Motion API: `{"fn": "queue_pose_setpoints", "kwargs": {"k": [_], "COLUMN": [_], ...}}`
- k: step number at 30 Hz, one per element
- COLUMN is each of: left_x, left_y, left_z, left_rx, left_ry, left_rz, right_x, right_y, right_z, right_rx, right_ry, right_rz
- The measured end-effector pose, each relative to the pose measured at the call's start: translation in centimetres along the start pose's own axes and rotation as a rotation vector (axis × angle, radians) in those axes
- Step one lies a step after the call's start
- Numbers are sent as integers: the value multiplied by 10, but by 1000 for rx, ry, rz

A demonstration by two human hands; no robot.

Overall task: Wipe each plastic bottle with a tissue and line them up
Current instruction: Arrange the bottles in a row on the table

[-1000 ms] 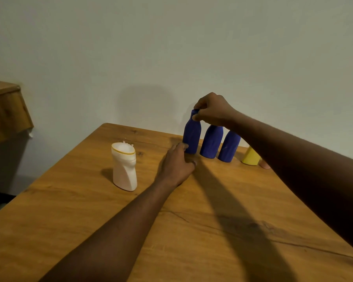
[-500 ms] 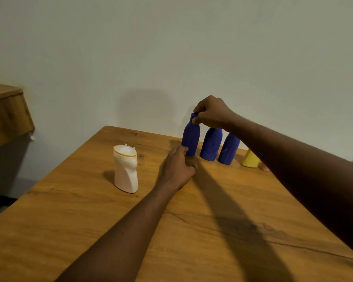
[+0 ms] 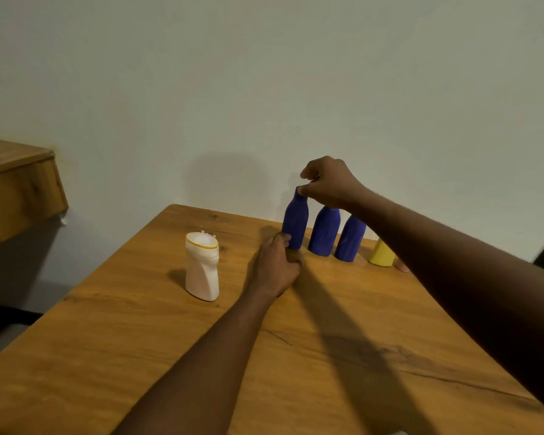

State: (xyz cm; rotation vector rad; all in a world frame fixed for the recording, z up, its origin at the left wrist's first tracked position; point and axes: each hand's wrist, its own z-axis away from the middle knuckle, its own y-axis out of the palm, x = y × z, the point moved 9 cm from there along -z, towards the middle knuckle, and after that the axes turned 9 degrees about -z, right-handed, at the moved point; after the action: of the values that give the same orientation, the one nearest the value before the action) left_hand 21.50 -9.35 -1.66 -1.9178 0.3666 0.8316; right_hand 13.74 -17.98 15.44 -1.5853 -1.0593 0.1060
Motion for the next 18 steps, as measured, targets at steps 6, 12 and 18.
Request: {"fn": "queue_pose_setpoints", "kwargs": {"k": [6, 12, 18], "left_x": [-5, -20, -22], "left_y": [-23, -65, -128], "left_z": [41, 108, 150], "left_rx": [7, -70, -254], "left_ry": [-14, 63, 79], "left_rz": [56, 67, 126], "right_x": [31, 61, 108], "right_y": [-14, -11, 16], "right_z": [41, 93, 128], "right_rx": [34, 81, 103], "right_ry": [-34, -60, -124], "right_rz": [20, -46, -135]}}
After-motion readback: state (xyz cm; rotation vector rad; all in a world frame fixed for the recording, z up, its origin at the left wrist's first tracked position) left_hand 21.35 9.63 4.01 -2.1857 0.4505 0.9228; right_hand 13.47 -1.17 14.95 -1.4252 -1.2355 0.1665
